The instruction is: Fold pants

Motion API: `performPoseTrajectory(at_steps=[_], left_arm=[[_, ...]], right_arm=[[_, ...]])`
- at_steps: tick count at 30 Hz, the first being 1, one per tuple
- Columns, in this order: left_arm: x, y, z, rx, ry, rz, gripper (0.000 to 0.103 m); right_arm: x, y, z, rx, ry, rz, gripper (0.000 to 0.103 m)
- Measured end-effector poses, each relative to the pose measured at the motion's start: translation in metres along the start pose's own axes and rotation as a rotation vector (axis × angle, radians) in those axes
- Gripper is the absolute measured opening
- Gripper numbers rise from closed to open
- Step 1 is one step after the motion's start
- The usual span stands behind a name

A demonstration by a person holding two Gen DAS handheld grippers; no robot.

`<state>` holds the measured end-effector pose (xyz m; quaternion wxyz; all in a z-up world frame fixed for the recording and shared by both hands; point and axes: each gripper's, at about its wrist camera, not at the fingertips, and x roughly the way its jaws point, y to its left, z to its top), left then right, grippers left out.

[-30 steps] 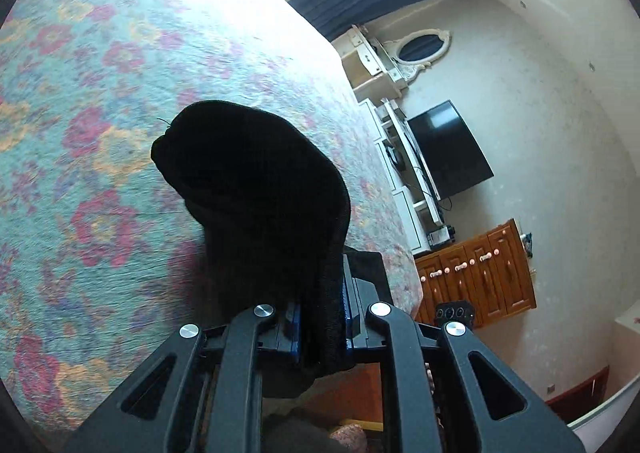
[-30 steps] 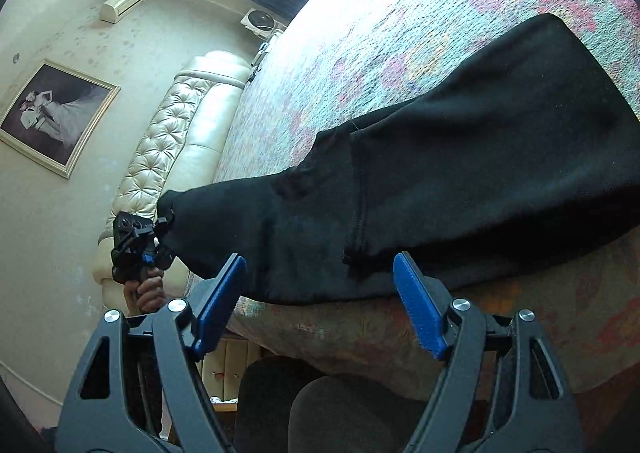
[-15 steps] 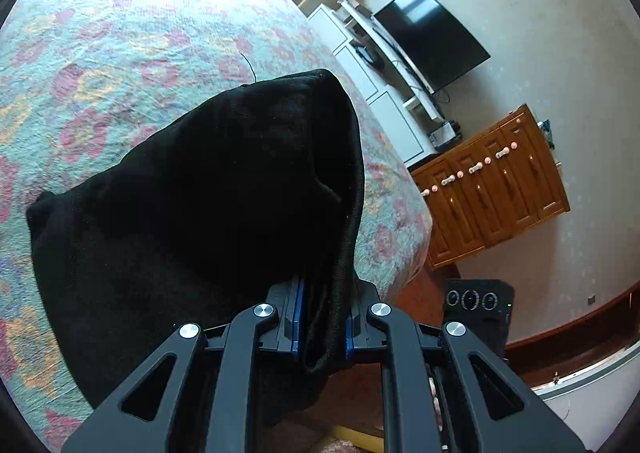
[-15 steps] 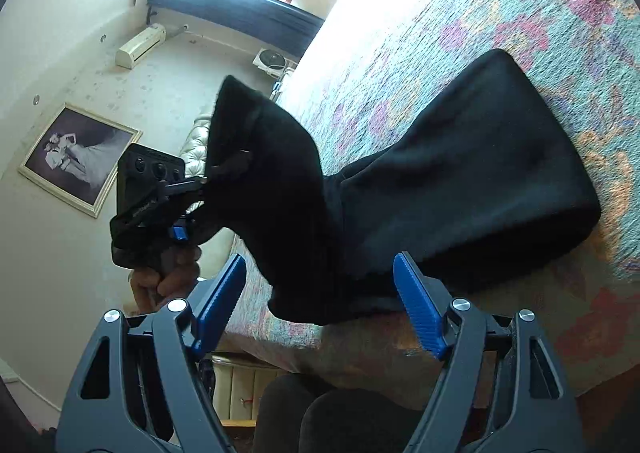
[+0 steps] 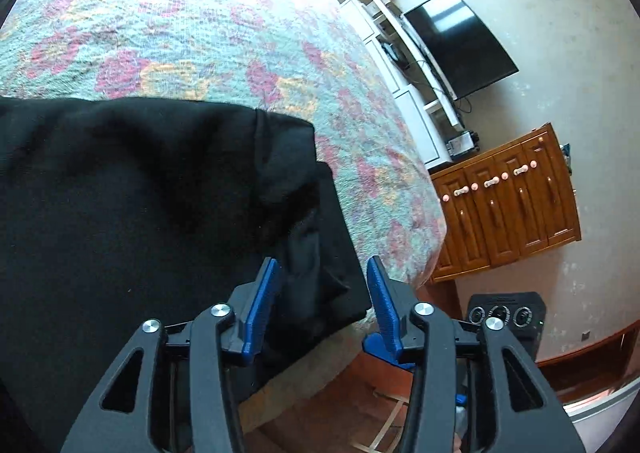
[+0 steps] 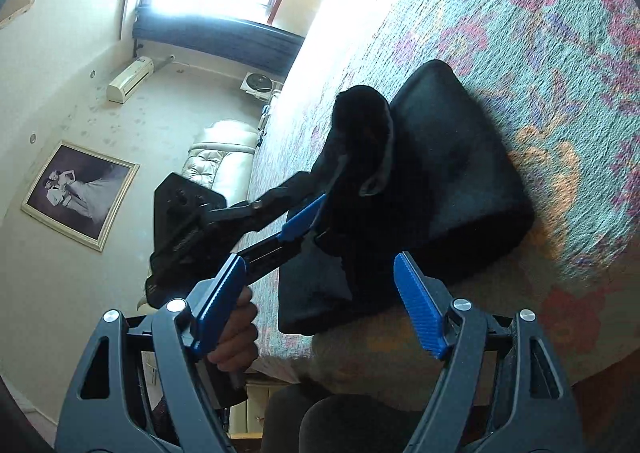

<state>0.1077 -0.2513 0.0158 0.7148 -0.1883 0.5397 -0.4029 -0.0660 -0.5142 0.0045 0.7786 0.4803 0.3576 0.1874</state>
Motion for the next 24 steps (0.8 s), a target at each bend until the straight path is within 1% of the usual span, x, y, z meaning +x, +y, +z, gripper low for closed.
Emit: performPoseTrajectory(at_steps=[1, 2, 3, 5, 6, 10, 12, 14, 15, 18, 19, 20, 21, 22, 23, 24], left_arm=[[-0.015, -0.001, -0.003, 0.0, -0.036, -0.015, 0.064], [-0.03, 0.002, -0.007, -0.008, -0.075, -0.029, 0.073], [-0.045, 0.007, -0.012, -0.02, -0.11, -0.044, 0.075], [-0.066, 0.013, -0.018, -0.056, -0.155, -0.052, 0.075], [-0.079, 0.026, -0.023, -0.08, -0.174, -0.046, 0.075], [-0.117, 0.083, -0.041, -0.167, -0.235, 0.029, 0.075], [-0.128, 0.109, -0.05, -0.236, -0.252, 0.051, 0.075], [-0.137, 0.136, -0.061, -0.308, -0.267, 0.033, 0.075], [-0.139, 0.146, -0.066, -0.337, -0.273, 0.024, 0.075], [-0.142, 0.167, -0.077, -0.387, -0.279, 0.007, 0.075], [-0.145, 0.174, -0.081, -0.394, -0.276, 0.004, 0.075], [-0.144, 0.177, -0.083, -0.4, -0.273, -0.001, 0.075], [-0.142, 0.18, -0.084, -0.408, -0.27, -0.008, 0.075], [-0.138, 0.18, -0.087, -0.417, -0.266, -0.014, 0.075], [-0.136, 0.18, -0.087, -0.427, -0.261, -0.019, 0.075], [-0.133, 0.182, -0.09, -0.436, -0.254, -0.025, 0.075]], right_arm=[[-0.001, 0.0, 0.001, -0.003, -0.003, -0.006, 0.077], [-0.001, -0.001, 0.002, -0.004, -0.004, -0.012, 0.077], [0.0, -0.002, 0.003, -0.005, -0.005, -0.023, 0.077], [0.003, -0.001, 0.007, -0.018, -0.005, -0.06, 0.077], [0.006, 0.0, 0.011, -0.038, -0.008, -0.091, 0.077], [0.025, 0.007, 0.032, -0.095, -0.005, -0.167, 0.077], [0.035, 0.012, 0.045, -0.142, -0.001, -0.247, 0.077], [0.046, 0.01, 0.058, -0.156, 0.018, -0.332, 0.077], [0.053, 0.006, 0.062, -0.146, 0.036, -0.345, 0.077], [0.071, -0.004, 0.067, -0.092, 0.092, -0.309, 0.077], [0.077, -0.004, 0.066, -0.093, 0.109, -0.302, 0.077], [0.082, -0.002, 0.065, -0.112, 0.121, -0.319, 0.076], [0.087, 0.0, 0.064, -0.138, 0.131, -0.353, 0.067], [0.092, 0.002, 0.062, -0.164, 0.143, -0.392, 0.053], [0.095, 0.003, 0.061, -0.189, 0.158, -0.421, 0.042], [0.099, 0.004, 0.059, -0.206, 0.182, -0.422, 0.013]])
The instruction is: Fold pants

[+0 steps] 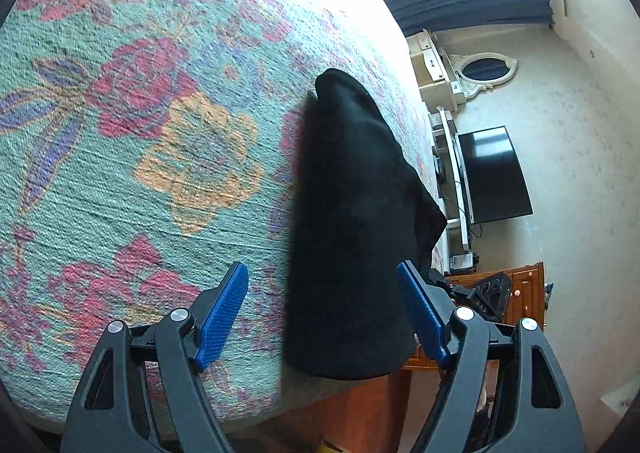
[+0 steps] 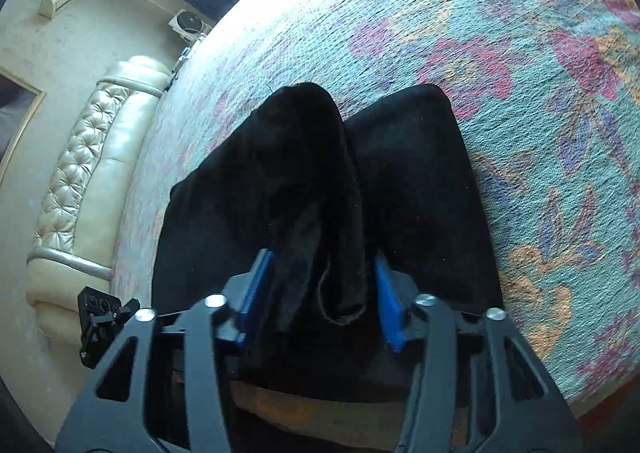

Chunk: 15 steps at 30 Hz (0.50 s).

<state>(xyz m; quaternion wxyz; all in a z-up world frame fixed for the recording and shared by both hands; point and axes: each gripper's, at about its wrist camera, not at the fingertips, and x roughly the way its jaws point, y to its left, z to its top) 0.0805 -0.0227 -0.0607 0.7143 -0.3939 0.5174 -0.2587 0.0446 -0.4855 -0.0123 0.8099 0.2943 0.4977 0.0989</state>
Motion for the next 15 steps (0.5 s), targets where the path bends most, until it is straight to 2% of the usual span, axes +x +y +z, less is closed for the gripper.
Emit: performPoseTrajectory(at_steps=[1, 3, 8, 12, 15], left_arm=[[0.003, 0.001, -0.001, -0.007, 0.009, -0.006, 0.075], [0.007, -0.001, -0.002, -0.005, 0.016, -0.01, 0.075], [0.008, -0.01, -0.004, 0.011, 0.025, -0.036, 0.075], [0.013, -0.017, -0.005, 0.016, 0.036, -0.055, 0.079], [0.022, -0.021, -0.007, 0.032, 0.05, -0.052, 0.079]], right_arm=[[0.004, 0.002, 0.0, -0.007, 0.029, 0.027, 0.013], [0.0, 0.009, -0.002, -0.044, 0.026, 0.003, 0.011], [-0.038, 0.02, 0.0, -0.113, -0.071, -0.012, 0.009], [-0.055, -0.015, -0.001, -0.052, -0.091, -0.063, 0.009], [-0.048, -0.039, -0.006, 0.007, -0.082, -0.052, 0.009]])
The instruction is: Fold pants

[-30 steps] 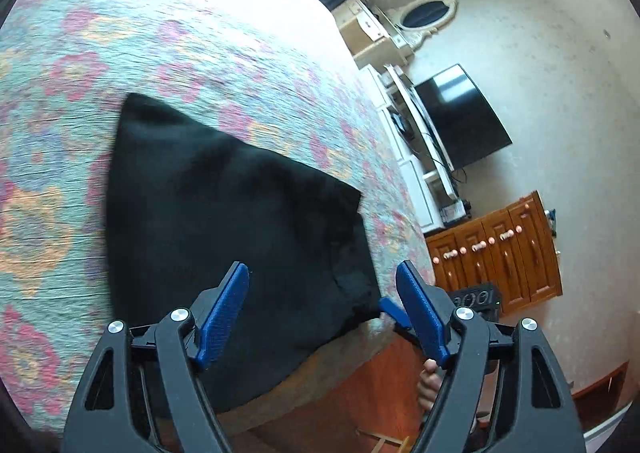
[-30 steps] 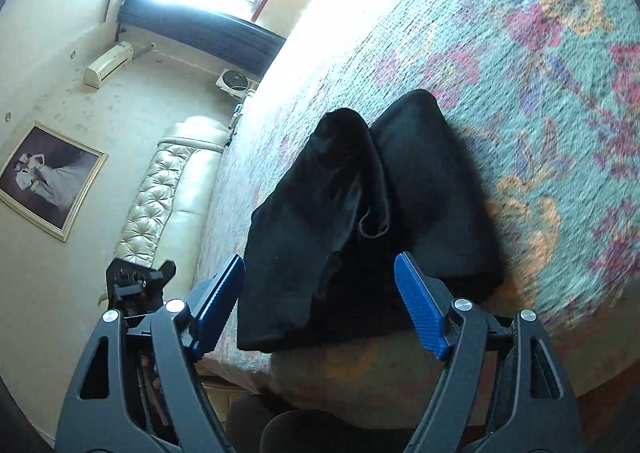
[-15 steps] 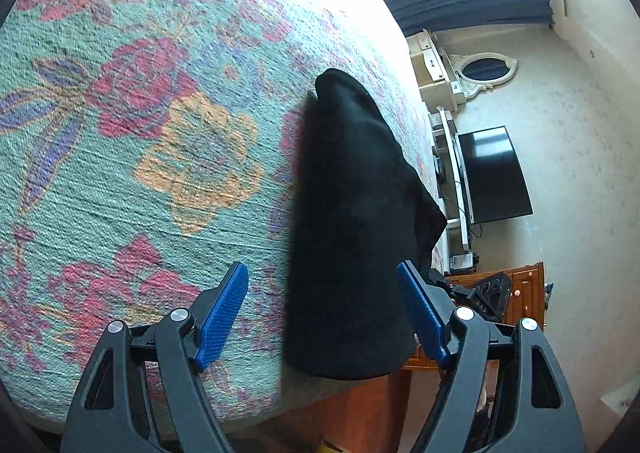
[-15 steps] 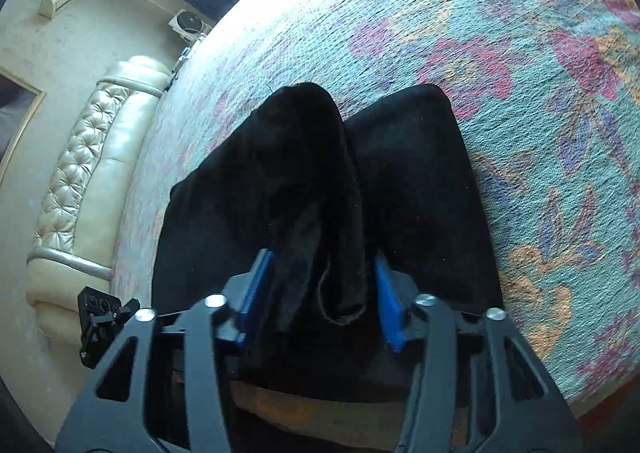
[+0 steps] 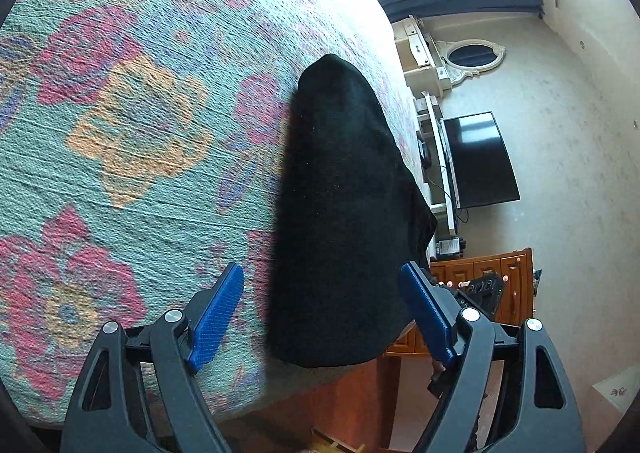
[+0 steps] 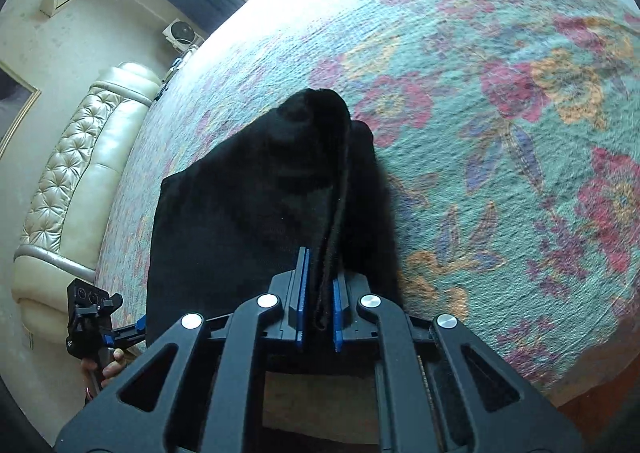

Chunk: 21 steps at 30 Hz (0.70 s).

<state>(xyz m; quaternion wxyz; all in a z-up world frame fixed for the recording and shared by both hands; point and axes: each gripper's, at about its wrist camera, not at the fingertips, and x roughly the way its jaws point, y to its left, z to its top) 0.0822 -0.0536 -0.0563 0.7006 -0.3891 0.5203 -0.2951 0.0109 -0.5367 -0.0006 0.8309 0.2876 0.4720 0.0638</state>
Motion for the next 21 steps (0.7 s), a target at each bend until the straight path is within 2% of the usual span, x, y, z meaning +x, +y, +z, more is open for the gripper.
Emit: performPoseTrajectory(at_steps=[4, 8, 9, 11, 12, 13, 15, 21], left_arm=[[0.01, -0.002, -0.003, -0.002, 0.014, 0.005, 0.079], [0.012, 0.001, -0.005, 0.001, 0.016, 0.003, 0.079], [0.012, 0.002, -0.005, 0.002, 0.016, -0.002, 0.079], [0.012, 0.004, -0.006, 0.0, 0.016, -0.016, 0.079], [0.011, 0.005, -0.005, -0.002, 0.016, -0.024, 0.079], [0.012, 0.007, -0.003, -0.002, 0.018, -0.034, 0.079], [0.013, 0.008, -0.002, 0.008, 0.023, -0.051, 0.081], [0.012, 0.007, -0.008, 0.042, 0.009, -0.077, 0.082]], right_arm=[[0.009, -0.013, -0.001, 0.048, -0.005, 0.043, 0.009], [0.0, -0.019, -0.001, 0.046, -0.012, 0.068, 0.01], [-0.004, -0.021, -0.001, 0.049, -0.012, 0.074, 0.016], [-0.014, -0.028, -0.003, 0.062, -0.019, 0.099, 0.04], [-0.022, -0.036, -0.004, 0.074, -0.028, 0.107, 0.069], [-0.027, -0.036, -0.006, 0.089, -0.05, 0.104, 0.083], [-0.031, -0.047, -0.012, 0.112, -0.066, 0.14, 0.083], [-0.007, -0.068, -0.029, 0.243, -0.006, 0.329, 0.083]])
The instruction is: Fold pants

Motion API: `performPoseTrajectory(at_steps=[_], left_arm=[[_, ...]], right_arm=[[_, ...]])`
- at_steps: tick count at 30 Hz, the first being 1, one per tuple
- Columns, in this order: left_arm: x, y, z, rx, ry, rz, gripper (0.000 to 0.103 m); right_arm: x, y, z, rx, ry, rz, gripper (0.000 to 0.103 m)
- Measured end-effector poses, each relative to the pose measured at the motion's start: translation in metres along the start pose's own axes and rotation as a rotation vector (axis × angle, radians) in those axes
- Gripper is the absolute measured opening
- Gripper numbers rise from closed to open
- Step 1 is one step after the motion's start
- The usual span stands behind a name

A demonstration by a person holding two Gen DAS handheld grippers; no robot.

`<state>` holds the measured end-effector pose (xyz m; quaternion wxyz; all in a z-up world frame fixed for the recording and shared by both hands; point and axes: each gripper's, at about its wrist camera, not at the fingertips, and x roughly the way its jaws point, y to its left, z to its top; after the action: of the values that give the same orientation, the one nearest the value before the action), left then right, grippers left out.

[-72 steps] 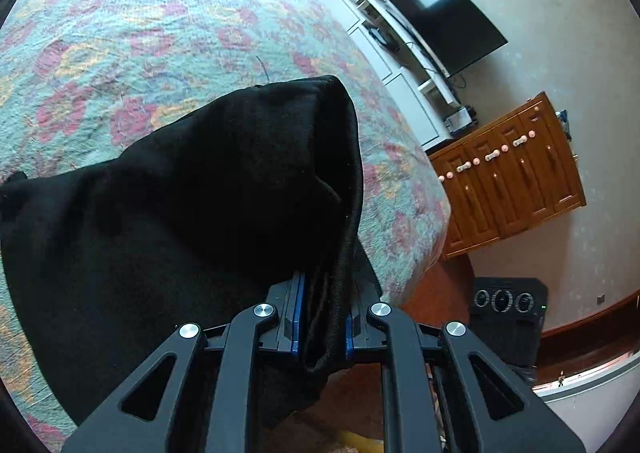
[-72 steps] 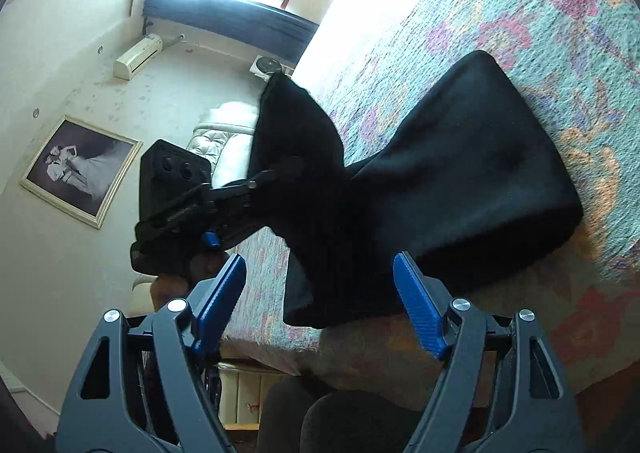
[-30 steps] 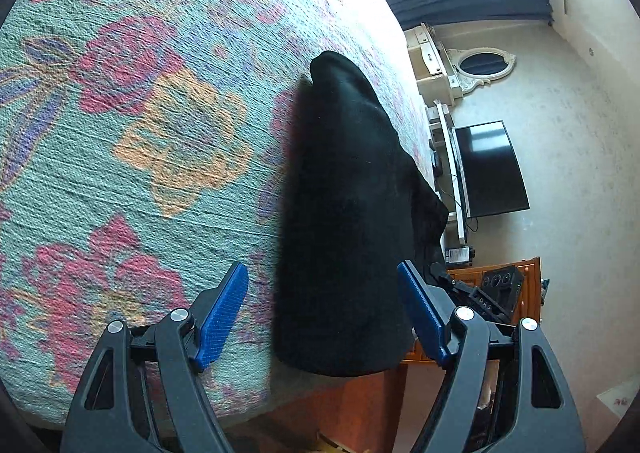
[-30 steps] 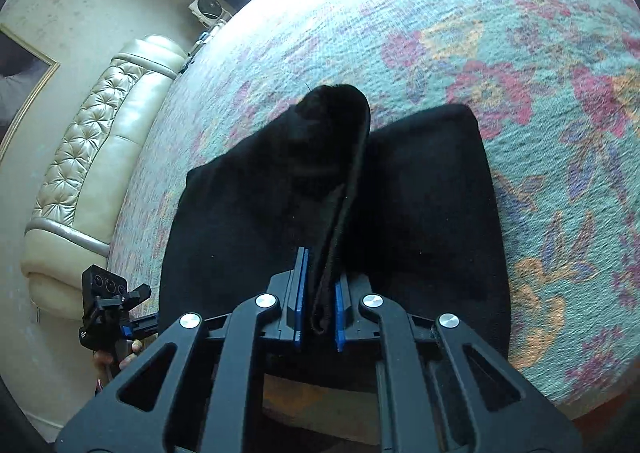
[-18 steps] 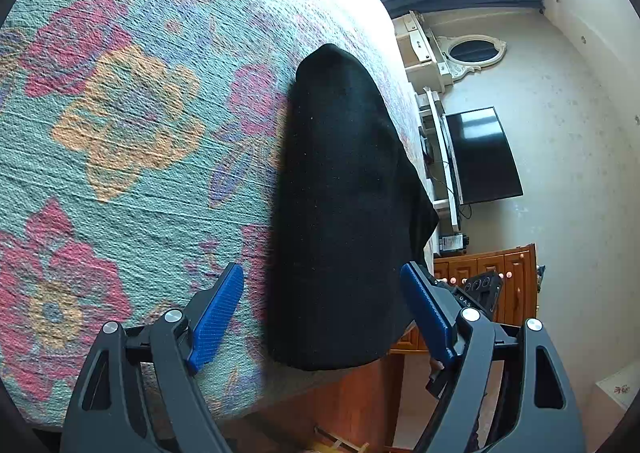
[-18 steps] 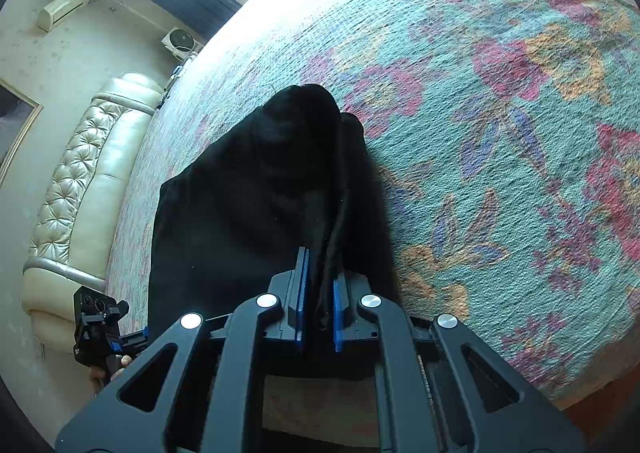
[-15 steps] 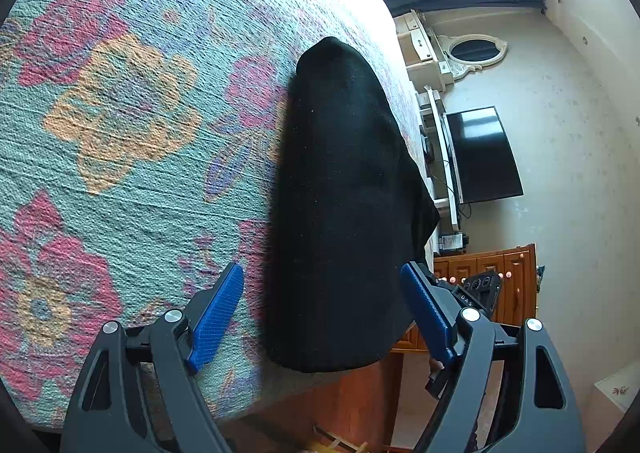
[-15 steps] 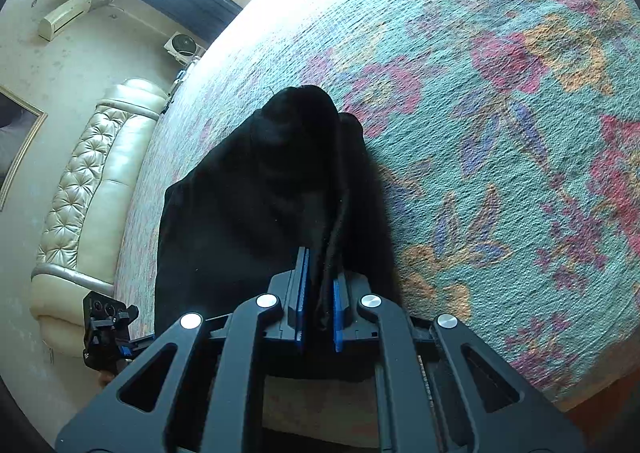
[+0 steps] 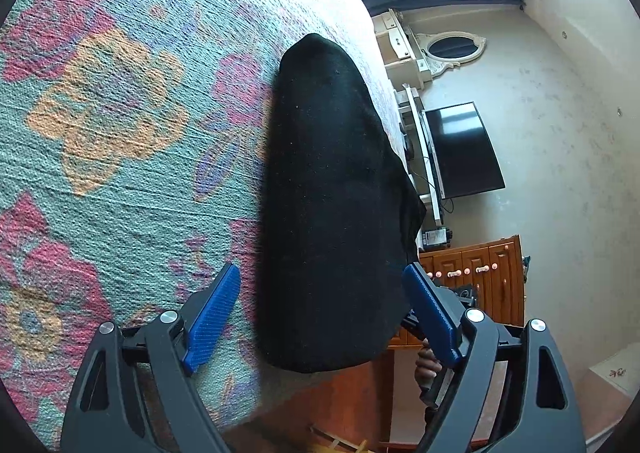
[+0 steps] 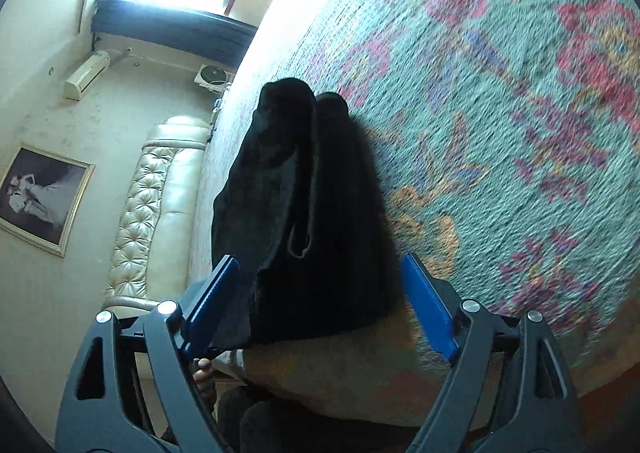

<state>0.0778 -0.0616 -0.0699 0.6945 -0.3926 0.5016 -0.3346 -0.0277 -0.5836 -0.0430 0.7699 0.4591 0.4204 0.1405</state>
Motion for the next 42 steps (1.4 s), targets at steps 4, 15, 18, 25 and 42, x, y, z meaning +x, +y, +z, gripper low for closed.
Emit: performPoseTrajectory(at_steps=[4, 15, 18, 25, 42], left_arm=[[0.002, -0.001, -0.005, -0.012, 0.014, -0.071, 0.082], [0.02, 0.012, 0.001, -0.064, 0.06, 0.044, 0.036], [0.021, 0.009, -0.001, -0.06, 0.046, 0.078, 0.029], [0.006, -0.005, -0.001, -0.01, -0.005, 0.13, 0.024], [-0.118, 0.053, 0.019, -0.076, -0.203, 0.196, 0.024]], right_arm=[[0.012, 0.003, -0.001, -0.032, 0.004, -0.002, 0.084], [0.028, 0.01, -0.004, -0.091, 0.018, -0.057, 0.043], [0.029, 0.008, -0.004, -0.083, 0.012, -0.031, 0.038], [0.032, 0.022, -0.008, -0.103, -0.003, -0.025, 0.033], [0.165, 0.115, -0.03, -0.206, 0.205, 0.055, 0.033]])
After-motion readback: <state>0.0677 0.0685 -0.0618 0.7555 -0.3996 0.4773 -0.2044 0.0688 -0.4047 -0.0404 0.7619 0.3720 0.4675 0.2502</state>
